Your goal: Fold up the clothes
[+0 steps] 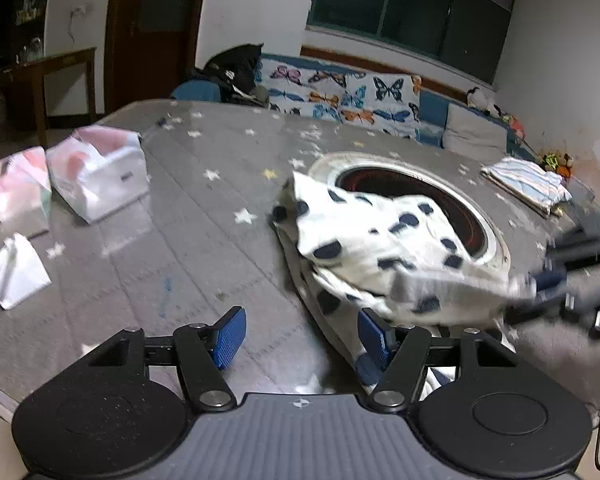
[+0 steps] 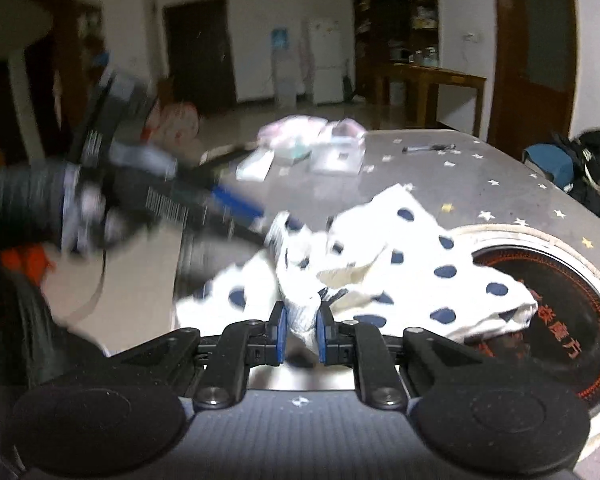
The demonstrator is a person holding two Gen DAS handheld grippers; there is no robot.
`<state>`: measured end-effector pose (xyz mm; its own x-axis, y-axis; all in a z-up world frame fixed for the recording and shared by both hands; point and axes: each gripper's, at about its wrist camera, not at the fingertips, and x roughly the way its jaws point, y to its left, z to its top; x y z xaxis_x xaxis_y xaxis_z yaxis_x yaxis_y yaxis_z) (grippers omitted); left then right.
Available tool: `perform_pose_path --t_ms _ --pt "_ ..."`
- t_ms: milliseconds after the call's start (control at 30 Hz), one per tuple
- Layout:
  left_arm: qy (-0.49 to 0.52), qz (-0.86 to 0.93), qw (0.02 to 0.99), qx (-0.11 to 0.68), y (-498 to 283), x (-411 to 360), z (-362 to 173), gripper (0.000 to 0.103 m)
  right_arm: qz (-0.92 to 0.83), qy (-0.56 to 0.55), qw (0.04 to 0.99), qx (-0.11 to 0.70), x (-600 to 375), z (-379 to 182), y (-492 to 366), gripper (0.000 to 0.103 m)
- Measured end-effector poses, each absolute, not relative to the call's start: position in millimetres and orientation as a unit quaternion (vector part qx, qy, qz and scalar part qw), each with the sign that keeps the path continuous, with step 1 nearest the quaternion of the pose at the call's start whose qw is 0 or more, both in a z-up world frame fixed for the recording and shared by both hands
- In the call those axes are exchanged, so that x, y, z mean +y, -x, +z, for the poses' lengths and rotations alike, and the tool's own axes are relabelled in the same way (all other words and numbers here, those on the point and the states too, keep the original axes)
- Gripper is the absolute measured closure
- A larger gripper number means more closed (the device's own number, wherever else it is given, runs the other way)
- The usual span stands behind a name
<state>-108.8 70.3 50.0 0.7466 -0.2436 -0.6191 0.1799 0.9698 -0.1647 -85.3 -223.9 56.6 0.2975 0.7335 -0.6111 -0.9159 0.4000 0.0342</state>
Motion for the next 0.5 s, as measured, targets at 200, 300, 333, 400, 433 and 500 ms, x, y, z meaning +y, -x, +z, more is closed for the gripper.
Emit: perform_pose_path --t_ms 200,300,333,400,433,500 --pt "0.039 -0.141 0.941 0.305 103 65 70 0.038 0.517 0.229 0.784 0.256 -222 49 108 0.089" --pt "0.037 -0.159 0.943 0.291 95 58 77 0.038 0.515 0.268 0.778 0.240 -216 47 116 0.089" --pt "0.038 -0.166 0.942 0.288 92 55 78 0.038 0.515 0.275 0.776 0.239 -215 47 118 0.089" --pt "0.038 -0.180 0.940 0.288 89 48 78 0.038 0.518 0.273 0.773 0.243 -215 48 120 0.085" --pt "0.036 -0.188 0.938 0.289 89 45 76 0.038 0.520 0.268 0.772 0.248 -216 49 120 0.083" --pt "0.034 -0.202 0.933 0.296 91 41 71 0.038 0.522 0.272 0.768 0.253 -218 50 122 0.081"
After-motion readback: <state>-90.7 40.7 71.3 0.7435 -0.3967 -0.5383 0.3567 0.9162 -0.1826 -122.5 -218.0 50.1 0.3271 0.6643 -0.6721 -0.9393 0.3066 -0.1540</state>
